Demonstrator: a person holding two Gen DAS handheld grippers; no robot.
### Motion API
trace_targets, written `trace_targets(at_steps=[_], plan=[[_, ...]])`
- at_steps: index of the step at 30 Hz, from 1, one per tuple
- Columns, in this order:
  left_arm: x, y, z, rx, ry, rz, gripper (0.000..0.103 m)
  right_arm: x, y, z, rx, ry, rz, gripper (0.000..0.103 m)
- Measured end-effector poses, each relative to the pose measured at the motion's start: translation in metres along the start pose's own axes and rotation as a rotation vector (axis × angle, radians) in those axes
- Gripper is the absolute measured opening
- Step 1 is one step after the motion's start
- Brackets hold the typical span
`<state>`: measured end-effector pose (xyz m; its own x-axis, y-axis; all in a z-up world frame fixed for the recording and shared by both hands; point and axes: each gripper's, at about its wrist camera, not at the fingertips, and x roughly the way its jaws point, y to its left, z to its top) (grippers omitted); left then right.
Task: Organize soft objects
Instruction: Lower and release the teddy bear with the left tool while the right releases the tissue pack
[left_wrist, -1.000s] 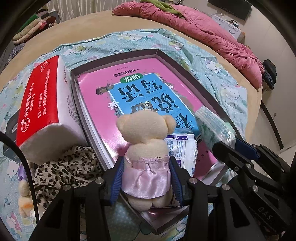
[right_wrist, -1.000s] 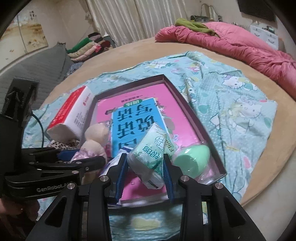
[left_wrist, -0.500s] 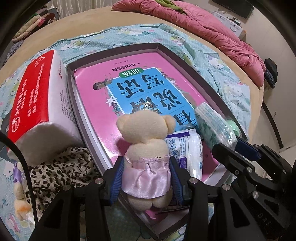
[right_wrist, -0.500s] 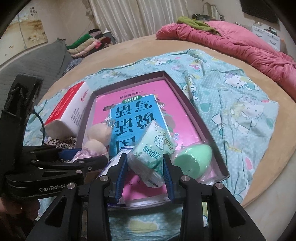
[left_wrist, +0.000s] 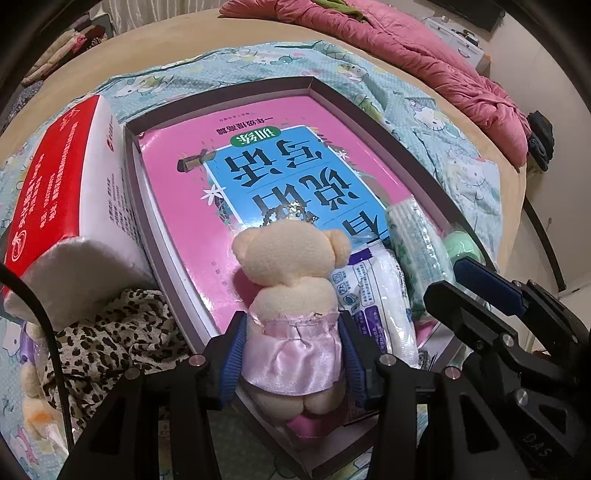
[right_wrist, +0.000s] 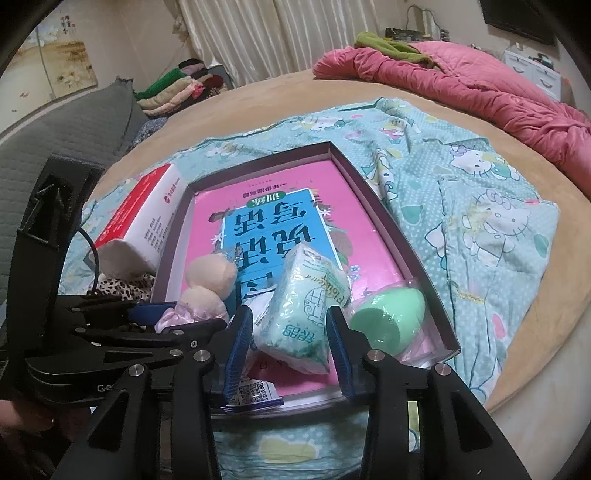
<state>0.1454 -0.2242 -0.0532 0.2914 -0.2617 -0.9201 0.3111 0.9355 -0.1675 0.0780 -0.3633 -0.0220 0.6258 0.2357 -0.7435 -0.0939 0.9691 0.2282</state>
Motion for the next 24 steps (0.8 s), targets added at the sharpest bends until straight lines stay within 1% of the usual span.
trace_targets(at_steps=[7, 11, 16, 22, 24], plan=[[-0.001, 0.002, 0.0, -0.016, -0.003, -0.02, 0.049, -0.009, -0.001, 0.0, 0.01, -0.039, 0.008, 0.056], [-0.003, 0.004, -0.001, -0.024, -0.008, -0.033, 0.05, -0.011, -0.003, 0.0, 0.019, -0.043, 0.004, 0.058], [-0.004, 0.003, -0.002, -0.019, -0.012, -0.029, 0.051, -0.012, -0.004, 0.0, 0.03, -0.053, 0.002, 0.062], [-0.007, 0.003, -0.003, -0.021, -0.018, -0.039, 0.053, -0.014, -0.005, 0.0, 0.033, -0.06, -0.005, 0.062], [-0.008, 0.002, -0.004, -0.019, -0.023, -0.045, 0.055, -0.014, -0.005, 0.0, 0.033, -0.061, -0.01, 0.063]])
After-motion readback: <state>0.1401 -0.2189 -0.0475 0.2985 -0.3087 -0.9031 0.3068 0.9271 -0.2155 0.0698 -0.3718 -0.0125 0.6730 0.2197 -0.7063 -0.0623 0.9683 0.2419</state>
